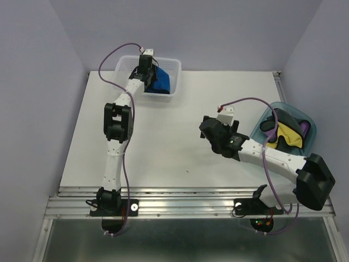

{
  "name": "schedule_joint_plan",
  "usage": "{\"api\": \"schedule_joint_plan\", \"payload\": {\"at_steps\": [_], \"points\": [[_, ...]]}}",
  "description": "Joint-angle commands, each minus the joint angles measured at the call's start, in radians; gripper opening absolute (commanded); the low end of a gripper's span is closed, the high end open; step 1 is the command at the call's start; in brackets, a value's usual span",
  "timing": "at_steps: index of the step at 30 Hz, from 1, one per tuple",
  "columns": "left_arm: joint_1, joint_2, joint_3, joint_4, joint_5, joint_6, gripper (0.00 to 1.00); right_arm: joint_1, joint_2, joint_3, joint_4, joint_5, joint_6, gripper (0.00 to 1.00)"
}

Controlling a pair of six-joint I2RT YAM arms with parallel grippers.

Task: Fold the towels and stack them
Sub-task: Neatly place the folded towel into the bin, then grab crumpled towel

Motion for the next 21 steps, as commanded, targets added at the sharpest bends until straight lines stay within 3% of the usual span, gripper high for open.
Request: {"api": "schedule_joint_plan", "payload": {"at_steps": [1, 4, 7, 9, 14, 18, 21], "points": [[0.025, -0.016, 0.057, -0.014, 0.050, -0.039, 0.35, 0.002, 0.002, 0.067, 0.001, 0.048, 0.016, 1.00], [0.034, -0.019, 0.061, -0.029, 0.042, -0.048, 0.55, 0.002, -0.001, 0.070, -0.002, 0.044, 0.014, 1.00], [0.043, -0.030, 0.075, -0.055, 0.007, -0.051, 0.66, 0.000, -0.008, 0.072, -0.005, 0.045, 0.013, 1.00], [0.046, -0.051, 0.075, -0.061, -0.004, -0.051, 0.67, 0.000, -0.016, 0.076, -0.011, 0.048, 0.013, 1.00], [0.046, -0.114, 0.070, -0.103, -0.041, -0.057, 0.97, -0.011, -0.050, 0.096, -0.031, 0.036, 0.002, 1.00], [0.046, -0.217, 0.014, -0.118, -0.010, -0.066, 0.99, -0.052, -0.090, 0.108, -0.109, 0.028, 0.015, 1.00], [0.045, -0.324, -0.083, -0.118, 0.014, -0.096, 0.99, -0.170, -0.146, 0.118, -0.187, -0.050, 0.034, 1.00]]}}
